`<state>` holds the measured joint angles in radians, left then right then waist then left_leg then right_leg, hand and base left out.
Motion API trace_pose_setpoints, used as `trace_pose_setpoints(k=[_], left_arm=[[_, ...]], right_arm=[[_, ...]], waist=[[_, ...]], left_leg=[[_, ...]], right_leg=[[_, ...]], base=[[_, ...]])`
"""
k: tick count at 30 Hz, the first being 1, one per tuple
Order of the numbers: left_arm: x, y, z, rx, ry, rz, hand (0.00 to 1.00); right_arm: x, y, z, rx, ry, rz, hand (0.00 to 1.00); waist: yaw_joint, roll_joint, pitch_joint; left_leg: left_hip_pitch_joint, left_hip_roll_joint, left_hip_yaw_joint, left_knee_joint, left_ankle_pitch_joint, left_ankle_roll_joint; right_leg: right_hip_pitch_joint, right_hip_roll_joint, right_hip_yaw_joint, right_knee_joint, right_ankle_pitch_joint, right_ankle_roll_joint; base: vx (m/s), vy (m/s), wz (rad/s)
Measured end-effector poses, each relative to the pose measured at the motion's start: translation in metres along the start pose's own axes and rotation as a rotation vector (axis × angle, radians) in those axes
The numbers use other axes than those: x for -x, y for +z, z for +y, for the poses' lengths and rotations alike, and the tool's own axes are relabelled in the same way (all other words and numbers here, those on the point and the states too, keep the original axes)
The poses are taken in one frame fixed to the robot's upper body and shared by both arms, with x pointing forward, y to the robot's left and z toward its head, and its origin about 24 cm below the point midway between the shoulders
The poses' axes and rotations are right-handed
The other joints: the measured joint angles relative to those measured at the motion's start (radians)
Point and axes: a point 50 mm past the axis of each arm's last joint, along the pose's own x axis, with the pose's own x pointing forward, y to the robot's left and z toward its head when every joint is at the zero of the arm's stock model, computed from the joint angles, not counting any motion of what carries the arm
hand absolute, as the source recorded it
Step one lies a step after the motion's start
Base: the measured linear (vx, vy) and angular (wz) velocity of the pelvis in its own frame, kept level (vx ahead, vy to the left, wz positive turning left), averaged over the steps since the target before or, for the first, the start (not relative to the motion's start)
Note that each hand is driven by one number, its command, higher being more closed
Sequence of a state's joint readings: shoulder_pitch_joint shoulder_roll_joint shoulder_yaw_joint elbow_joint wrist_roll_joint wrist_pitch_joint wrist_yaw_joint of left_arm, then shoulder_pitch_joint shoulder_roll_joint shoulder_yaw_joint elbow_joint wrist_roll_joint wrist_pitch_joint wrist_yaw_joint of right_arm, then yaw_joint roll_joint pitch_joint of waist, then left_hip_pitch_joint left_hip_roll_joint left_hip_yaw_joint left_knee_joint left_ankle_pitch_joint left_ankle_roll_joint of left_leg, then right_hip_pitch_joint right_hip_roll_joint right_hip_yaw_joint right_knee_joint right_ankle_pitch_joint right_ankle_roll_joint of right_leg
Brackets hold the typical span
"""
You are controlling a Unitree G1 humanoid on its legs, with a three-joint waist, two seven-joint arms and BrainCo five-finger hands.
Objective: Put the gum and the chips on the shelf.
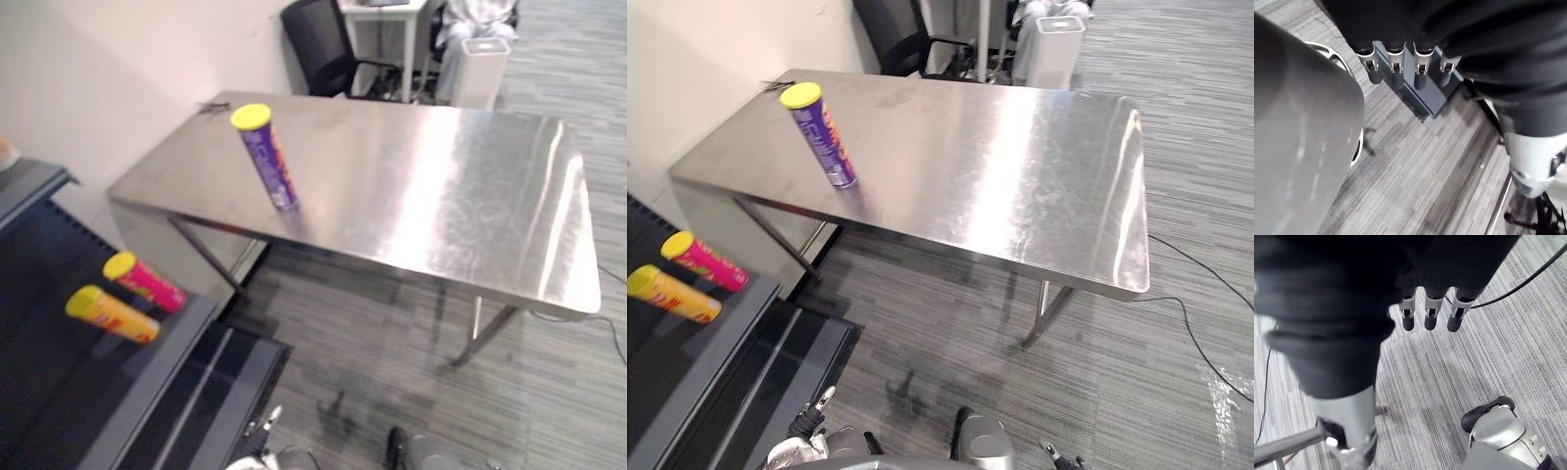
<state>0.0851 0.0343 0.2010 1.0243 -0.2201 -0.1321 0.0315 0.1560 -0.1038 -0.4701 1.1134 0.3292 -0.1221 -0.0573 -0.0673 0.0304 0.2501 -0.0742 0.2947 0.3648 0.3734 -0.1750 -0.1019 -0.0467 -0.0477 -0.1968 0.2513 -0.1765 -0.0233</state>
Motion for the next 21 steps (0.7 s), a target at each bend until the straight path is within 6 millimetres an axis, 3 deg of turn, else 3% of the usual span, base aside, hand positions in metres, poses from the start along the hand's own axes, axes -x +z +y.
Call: trace_pose_setpoints(k=[2,5,6,7,8,12,16,21], left_arm=[[0.000,0.001,-0.001,-0.002,-0.005,-0.002,0.00],[0.000,-0.002,-0.002,-0.010,-0.006,0.011,0.00],[0.001,-0.005,-0.001,-0.030,-0.001,0.023,0.00],[0.000,-0.006,0.002,-0.040,0.006,0.029,0.00],[0.001,-0.009,0.006,-0.056,0.018,0.043,0.00],[0.001,-0.008,0.009,-0.083,0.024,0.046,0.00],[0.001,-0.009,0.013,-0.118,0.028,0.053,0.00],[0.001,-0.013,0.014,-0.116,0.032,0.072,0.00]], right_arm=[[0.001,-0.003,-0.005,-0.002,-0.007,0.005,0.00],[0.004,-0.010,-0.014,-0.019,-0.024,0.024,0.00],[0.004,-0.011,-0.018,-0.032,-0.036,0.025,0.00],[0.004,-0.013,-0.015,-0.051,-0.036,0.033,0.00],[0.006,-0.019,-0.015,-0.072,-0.041,0.048,0.00],[0.007,-0.023,-0.007,-0.072,-0.032,0.061,0.00],[0.006,-0.021,-0.005,-0.071,-0.022,0.060,0.00],[0.005,-0.021,-0.018,-0.275,-0.112,0.068,0.00]], waist=[[0.006,0.000,-0.004],[0.018,0.011,-0.023],[0.017,0.020,-0.031],[0.018,0.000,-0.036],[0.015,-0.007,-0.072],[0.017,-0.032,-0.100],[0.018,-0.033,-0.112],[0.019,-0.024,-0.128]], left_leg=[[-0.019,-0.032,-0.061,-0.093,0.028,-0.001],[-0.011,-0.080,-0.132,-0.187,0.097,-0.005],[0.011,-0.091,-0.136,-0.215,0.158,-0.004],[0.024,-0.110,-0.125,-0.210,0.153,-0.005],[0.026,-0.134,-0.109,-0.214,0.133,0.009],[0.038,-0.186,-0.051,-0.215,0.096,0.047],[0.064,-0.221,-0.002,-0.241,0.072,0.059],[0.090,-0.232,0.033,-0.291,0.073,0.060]], right_leg=[[0.002,0.001,0.036,0.001,-0.003,0.007],[0.000,-0.001,0.091,0.040,-0.033,0.060],[0.000,-0.002,0.109,0.069,-0.056,0.078],[0.001,-0.021,0.127,0.082,-0.067,0.088],[0.003,-0.047,0.138,0.067,-0.066,0.098],[0.021,-0.097,0.179,-0.011,-0.029,0.142],[0.042,-0.126,0.210,-0.081,0.004,0.164],[0.056,-0.124,0.230,-0.163,0.058,0.170]], base=[[0.15,0.103,-0.62],[0.25,0.239,-0.53],[0.19,0.234,-0.39],[0.23,0.312,-0.34],[0.18,0.251,-0.23],[0.22,0.309,-0.27],[0.11,0.153,-0.32],[0.07,0.047,-0.27]])
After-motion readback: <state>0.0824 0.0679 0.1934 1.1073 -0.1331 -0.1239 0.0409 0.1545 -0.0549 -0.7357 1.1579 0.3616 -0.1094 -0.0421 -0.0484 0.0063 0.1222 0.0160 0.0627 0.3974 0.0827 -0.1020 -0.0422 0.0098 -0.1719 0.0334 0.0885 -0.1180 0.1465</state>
